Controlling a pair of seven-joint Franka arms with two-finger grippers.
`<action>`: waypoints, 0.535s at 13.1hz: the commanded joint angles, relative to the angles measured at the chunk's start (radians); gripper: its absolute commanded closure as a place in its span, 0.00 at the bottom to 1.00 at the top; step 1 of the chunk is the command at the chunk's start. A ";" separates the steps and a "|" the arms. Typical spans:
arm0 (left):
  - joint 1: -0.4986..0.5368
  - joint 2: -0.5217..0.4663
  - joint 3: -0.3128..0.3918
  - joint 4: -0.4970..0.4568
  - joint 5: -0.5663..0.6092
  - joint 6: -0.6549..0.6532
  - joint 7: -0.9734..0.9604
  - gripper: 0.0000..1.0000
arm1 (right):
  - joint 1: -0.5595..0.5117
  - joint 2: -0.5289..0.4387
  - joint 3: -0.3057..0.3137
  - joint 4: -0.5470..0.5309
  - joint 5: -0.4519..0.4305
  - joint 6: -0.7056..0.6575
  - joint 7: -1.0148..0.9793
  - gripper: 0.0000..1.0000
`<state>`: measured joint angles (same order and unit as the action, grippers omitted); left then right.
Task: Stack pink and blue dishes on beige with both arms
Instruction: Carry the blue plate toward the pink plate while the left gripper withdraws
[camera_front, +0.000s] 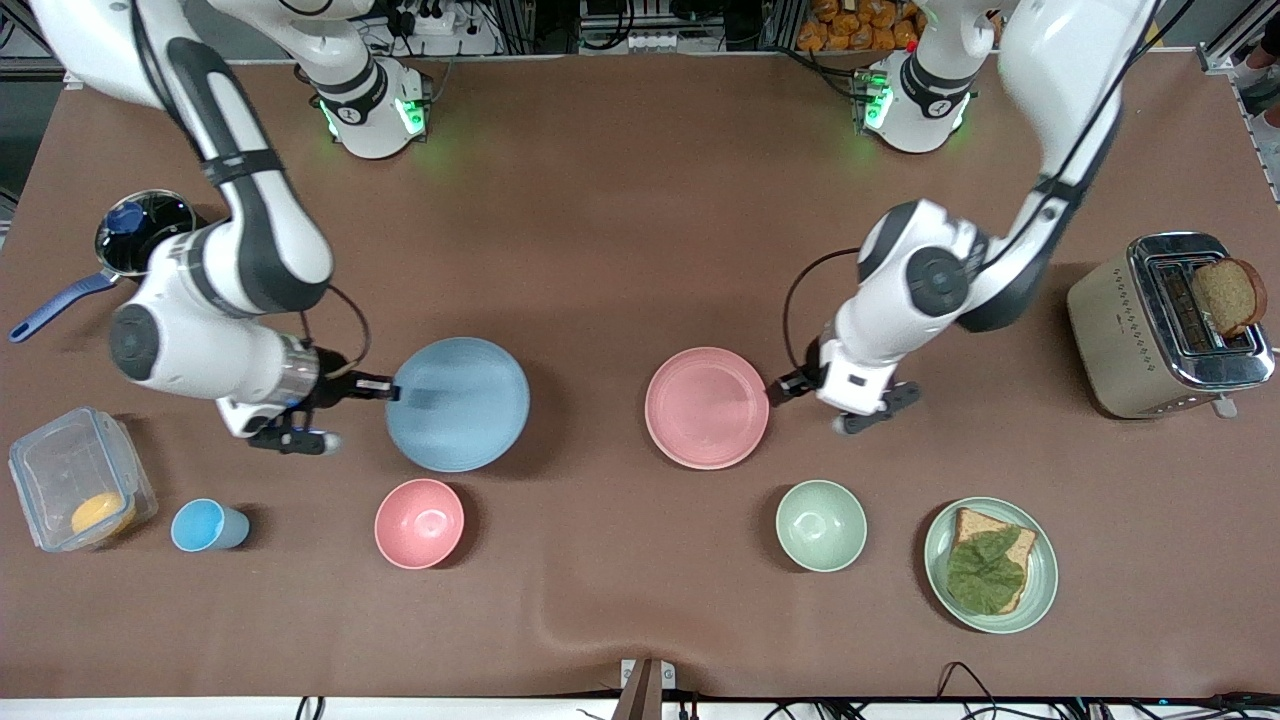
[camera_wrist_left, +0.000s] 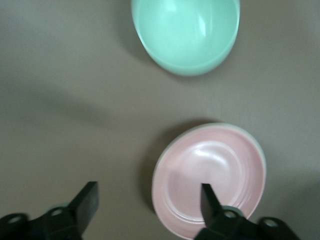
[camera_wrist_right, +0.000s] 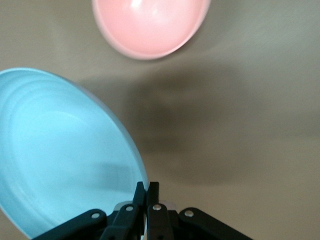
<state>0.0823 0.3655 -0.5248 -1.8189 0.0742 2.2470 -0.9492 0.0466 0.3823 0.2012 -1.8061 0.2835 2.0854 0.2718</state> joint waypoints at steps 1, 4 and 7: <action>0.068 -0.128 0.003 0.116 0.022 -0.226 -0.003 0.00 | 0.109 -0.017 -0.009 -0.007 0.019 0.019 0.200 1.00; 0.161 -0.177 -0.006 0.261 0.059 -0.361 0.120 0.00 | 0.211 0.012 -0.011 0.027 0.017 0.077 0.380 1.00; 0.232 -0.194 0.000 0.351 0.065 -0.467 0.298 0.00 | 0.315 0.076 -0.011 0.126 0.019 0.117 0.434 1.00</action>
<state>0.2683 0.1614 -0.5161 -1.5307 0.1154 1.8455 -0.7639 0.2978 0.4019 0.2016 -1.7718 0.2886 2.1959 0.6726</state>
